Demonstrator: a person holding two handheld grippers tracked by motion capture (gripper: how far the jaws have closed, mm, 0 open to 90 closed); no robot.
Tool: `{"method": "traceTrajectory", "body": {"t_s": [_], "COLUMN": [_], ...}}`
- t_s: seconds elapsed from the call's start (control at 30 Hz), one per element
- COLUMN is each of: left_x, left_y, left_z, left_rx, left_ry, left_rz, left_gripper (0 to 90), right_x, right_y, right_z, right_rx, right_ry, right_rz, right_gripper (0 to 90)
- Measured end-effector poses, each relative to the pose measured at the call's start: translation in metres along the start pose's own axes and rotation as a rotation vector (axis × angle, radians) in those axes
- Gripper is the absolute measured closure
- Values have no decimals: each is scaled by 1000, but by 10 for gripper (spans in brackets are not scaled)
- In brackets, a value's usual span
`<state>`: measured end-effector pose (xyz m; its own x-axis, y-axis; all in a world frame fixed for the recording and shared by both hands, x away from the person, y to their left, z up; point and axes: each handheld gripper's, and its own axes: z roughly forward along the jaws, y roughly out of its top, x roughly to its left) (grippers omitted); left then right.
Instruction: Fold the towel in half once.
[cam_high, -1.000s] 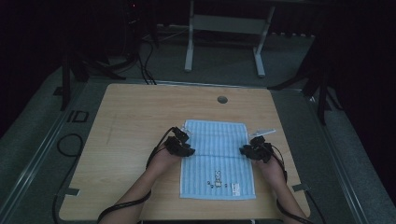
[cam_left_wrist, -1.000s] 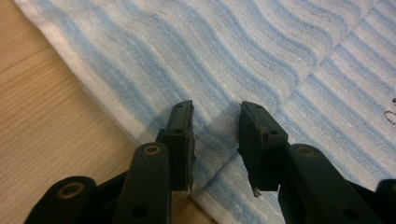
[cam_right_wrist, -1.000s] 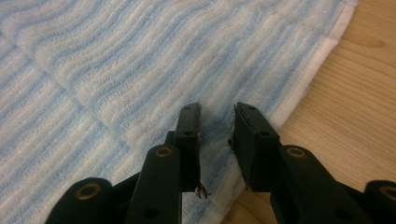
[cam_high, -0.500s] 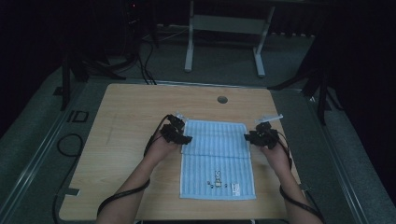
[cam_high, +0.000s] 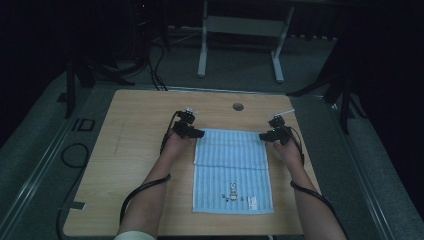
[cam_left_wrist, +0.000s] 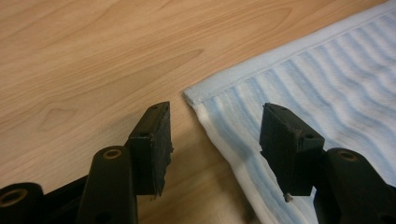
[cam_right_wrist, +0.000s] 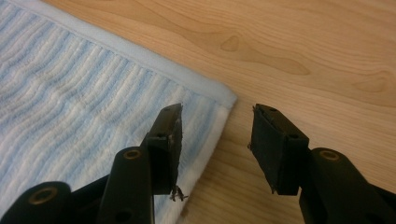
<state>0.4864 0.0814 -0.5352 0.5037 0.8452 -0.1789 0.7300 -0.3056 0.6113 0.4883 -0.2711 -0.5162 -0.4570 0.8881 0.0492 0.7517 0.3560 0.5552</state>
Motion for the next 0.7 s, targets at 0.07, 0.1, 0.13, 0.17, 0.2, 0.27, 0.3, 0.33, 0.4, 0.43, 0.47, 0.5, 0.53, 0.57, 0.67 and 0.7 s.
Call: {"method": "traceTrajectory", "body": {"t_s": [0.07, 0.1, 0.13, 0.17, 0.2, 0.27, 0.3, 0.33, 0.4, 0.43, 0.47, 0.5, 0.53, 0.57, 0.67, 0.7], "left_x": [-1, -1, -1, -2, -1, 1, 0, -1, -3, -6, -8, -10, -11, -12, -15, -16], "left_y": [0, 0, 0, 0, 1, 3, 4, 5, 6, 5, 5, 6, 6, 6, 6, 7], "left_z": [5, 7, 9, 10, 11, 12, 13, 13, 14, 15, 16, 16, 16, 15, 7, 3], "left_rx": [6, 6, 14, 15, 12, 12, 14, 15, 13, 11, 13, 21, 26, 16, -13, -25], "left_ry": [11, 12, 12, 11, 16, 9, 14, 27, 47, 54, 53, 56, 58, 59, 27, 20], "left_rz": [6, 6, 8, 16, 21, 10, 22, 24, 35, 48, 63, 76, 77, 80, 75, 87], "left_gripper": [436, 438, 444, 447, 450, 461, 485, 507, 562, 609, 671, 746, 809, 856, 877, 878], "right_x": [-1, 0, 1, 2, 3, 6, 8, 9, 11, 13, 14, 16, 17, 18, 17, 16], "right_y": [2, 3, 3, 4, 4, 4, 5, 5, 6, 5, 4, 4, 4, 4, 5, 6], "right_z": [5, 7, 10, 13, 17, 21, 21, 22, 21, 21, 21, 21, 21, 20, 12, 8], "right_rx": [11, 16, 23, 36, 53, 61, 63, 63, 64, 60, 55, 56, 60, 58, 40, 30], "right_ry": [-2, -1, -2, -14, -27, -28, -38, -36, -36, -31, -26, -23, -38, -47, -24, -8], "right_rz": [18, 21, 20, 14, 6, -3, -16, -28, -24, -33, -41, -48, -56, -64, -55, -49], "right_gripper": [524, 528, 528, 532, 558, 568, 612, 656, 754, 797, 840, 856, 864, 869, 877, 877]}}
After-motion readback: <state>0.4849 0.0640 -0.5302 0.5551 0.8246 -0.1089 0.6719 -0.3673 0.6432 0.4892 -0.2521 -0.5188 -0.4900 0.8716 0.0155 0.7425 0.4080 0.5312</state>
